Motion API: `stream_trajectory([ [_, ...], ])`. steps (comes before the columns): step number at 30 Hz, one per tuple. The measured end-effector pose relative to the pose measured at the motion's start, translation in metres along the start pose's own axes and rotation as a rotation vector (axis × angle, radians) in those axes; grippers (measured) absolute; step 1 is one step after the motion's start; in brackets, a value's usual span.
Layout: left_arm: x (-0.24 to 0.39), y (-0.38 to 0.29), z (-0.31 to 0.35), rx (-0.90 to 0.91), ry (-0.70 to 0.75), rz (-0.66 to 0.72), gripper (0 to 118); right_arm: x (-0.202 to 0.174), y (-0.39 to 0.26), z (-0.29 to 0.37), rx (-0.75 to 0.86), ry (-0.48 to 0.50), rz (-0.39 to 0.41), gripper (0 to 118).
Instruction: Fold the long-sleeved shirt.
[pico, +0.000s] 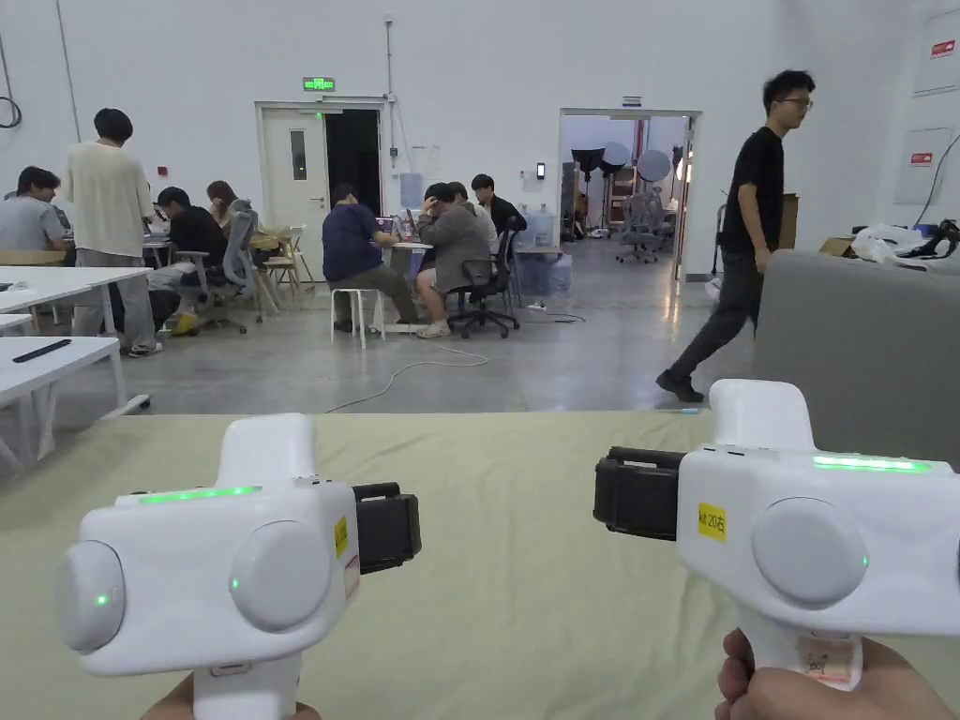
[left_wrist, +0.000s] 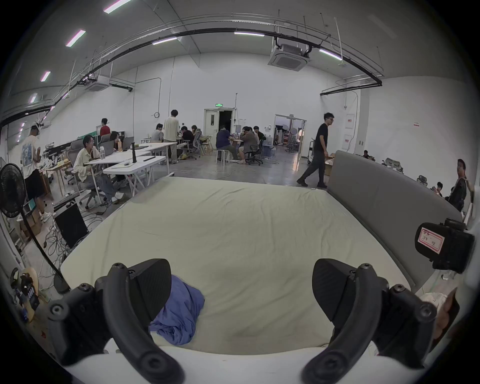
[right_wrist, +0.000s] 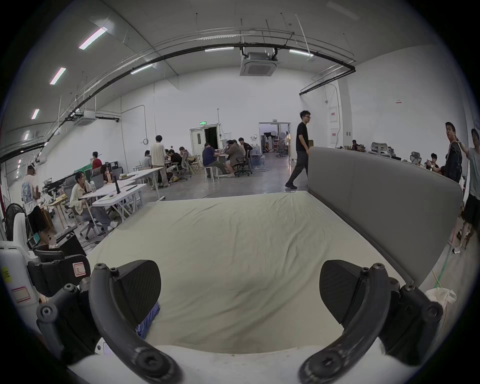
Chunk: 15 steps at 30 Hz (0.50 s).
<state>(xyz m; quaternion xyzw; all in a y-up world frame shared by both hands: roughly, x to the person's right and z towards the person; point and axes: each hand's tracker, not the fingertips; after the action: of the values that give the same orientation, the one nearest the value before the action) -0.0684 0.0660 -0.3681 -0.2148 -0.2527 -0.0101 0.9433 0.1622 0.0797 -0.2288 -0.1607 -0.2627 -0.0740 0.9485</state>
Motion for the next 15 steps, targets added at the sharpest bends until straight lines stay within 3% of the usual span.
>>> stream_trajectory([
  [15,0.0011,0.0009,-0.0015,-0.010,-0.013,-0.004,110,-0.0015,0.0009,0.0000,-0.001,0.005,0.006,118],
])
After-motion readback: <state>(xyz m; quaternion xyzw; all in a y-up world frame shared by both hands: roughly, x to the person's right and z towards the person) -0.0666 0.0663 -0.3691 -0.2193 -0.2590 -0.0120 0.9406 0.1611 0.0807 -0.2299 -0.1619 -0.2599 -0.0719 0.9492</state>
